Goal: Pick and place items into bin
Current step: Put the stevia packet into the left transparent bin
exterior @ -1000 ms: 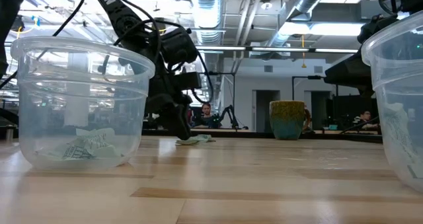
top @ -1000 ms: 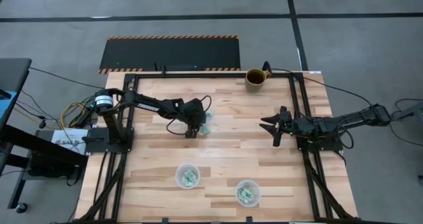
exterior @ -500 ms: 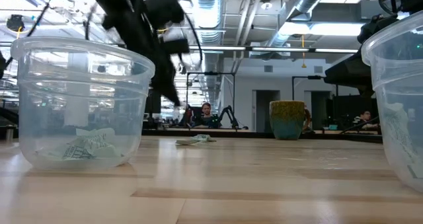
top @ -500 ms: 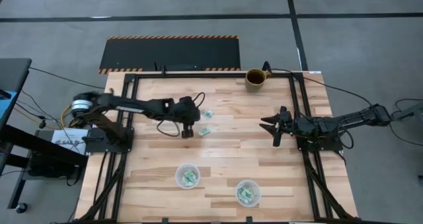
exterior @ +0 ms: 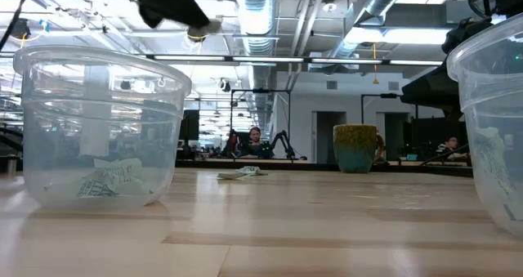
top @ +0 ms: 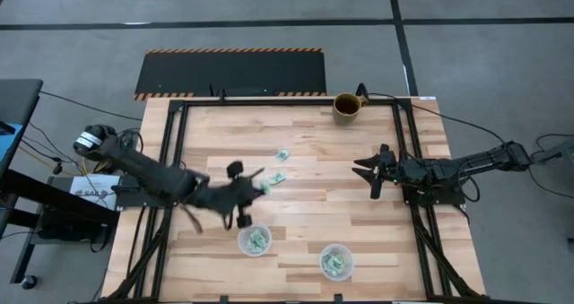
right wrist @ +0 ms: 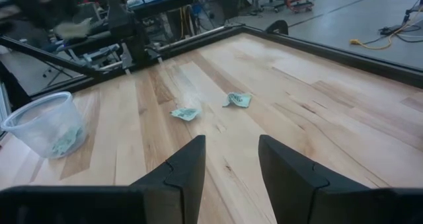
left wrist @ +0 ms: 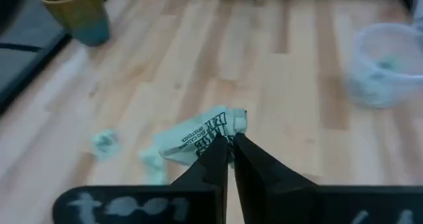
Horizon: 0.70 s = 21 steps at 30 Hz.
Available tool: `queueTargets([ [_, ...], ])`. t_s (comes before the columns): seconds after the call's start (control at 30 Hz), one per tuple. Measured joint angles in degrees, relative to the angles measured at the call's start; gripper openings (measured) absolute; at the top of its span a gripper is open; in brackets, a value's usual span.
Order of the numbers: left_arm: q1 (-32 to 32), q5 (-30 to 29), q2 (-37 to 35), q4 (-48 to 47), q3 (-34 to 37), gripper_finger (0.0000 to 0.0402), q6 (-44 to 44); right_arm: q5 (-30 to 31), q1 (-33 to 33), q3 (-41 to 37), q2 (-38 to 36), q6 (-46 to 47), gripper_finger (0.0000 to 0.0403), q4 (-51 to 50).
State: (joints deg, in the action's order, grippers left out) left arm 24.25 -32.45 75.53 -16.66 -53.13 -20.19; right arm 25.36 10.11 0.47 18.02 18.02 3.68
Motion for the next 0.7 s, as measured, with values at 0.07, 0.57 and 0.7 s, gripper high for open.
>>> queueTargets([
  [0.07,4.2,-2.4,1.3,-0.9,-0.6,0.0002,-4.7,0.0,0.0,0.0,0.0,0.0,0.0134,0.0],
  [0.57,17.6,2.3,16.3,-3.4,-6.9,0.0006,-24.4,0.0,0.0,0.0,0.0,0.0,0.0133,0.0],
  [0.7,16.7,2.2,16.4,-7.2,-7.1,0.0026,-29.4,0.0,0.0,0.0,0.0,0.0,0.0134,0.0],
])
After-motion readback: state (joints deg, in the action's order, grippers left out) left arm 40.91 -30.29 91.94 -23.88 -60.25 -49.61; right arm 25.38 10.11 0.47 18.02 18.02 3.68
